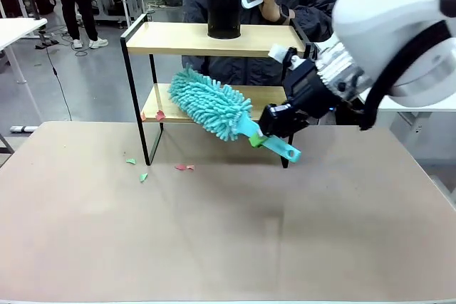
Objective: Clean the shelf.
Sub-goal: Clean the remaining tier of the Shelf with the Duster once objects are removed.
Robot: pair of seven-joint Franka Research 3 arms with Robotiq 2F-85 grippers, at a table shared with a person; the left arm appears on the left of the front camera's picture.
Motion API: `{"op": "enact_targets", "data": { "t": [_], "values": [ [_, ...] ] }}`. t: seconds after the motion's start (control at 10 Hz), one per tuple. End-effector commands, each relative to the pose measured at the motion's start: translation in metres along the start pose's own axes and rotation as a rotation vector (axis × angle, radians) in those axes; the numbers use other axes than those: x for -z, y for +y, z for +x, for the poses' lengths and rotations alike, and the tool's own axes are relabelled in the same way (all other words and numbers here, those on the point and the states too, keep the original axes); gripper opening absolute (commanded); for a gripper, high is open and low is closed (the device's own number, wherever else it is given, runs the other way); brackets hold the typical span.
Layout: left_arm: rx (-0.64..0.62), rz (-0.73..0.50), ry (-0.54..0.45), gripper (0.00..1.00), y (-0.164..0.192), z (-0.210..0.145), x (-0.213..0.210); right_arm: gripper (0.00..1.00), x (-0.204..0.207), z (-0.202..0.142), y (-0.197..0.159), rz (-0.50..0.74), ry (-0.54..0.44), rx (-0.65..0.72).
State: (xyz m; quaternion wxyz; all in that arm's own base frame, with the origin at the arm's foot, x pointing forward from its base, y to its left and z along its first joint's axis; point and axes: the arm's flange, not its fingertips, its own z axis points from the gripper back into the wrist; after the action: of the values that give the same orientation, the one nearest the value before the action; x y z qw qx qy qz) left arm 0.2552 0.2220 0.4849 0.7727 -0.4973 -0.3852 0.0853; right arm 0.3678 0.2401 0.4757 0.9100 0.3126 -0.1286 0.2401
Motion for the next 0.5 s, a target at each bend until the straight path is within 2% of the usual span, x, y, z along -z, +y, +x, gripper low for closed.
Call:
{"op": "enact_targets", "data": {
  "t": [0.0,0.2,0.4],
  "values": [
    [0.024,-0.018,-0.015,1.00,0.000,-0.001,0.002,0.00,0.012,0.026,0.007,-0.032,-0.006,0.014],
    [0.024,-0.018,-0.015,1.00,0.000,-0.001,0.002,0.00,0.022,0.036,0.012,-0.070,0.006,0.008],
    [0.024,-0.018,-0.015,1.00,0.000,-0.001,0.002,0.00,0.031,0.037,0.020,-0.037,0.041,-0.031]
  ]
}}
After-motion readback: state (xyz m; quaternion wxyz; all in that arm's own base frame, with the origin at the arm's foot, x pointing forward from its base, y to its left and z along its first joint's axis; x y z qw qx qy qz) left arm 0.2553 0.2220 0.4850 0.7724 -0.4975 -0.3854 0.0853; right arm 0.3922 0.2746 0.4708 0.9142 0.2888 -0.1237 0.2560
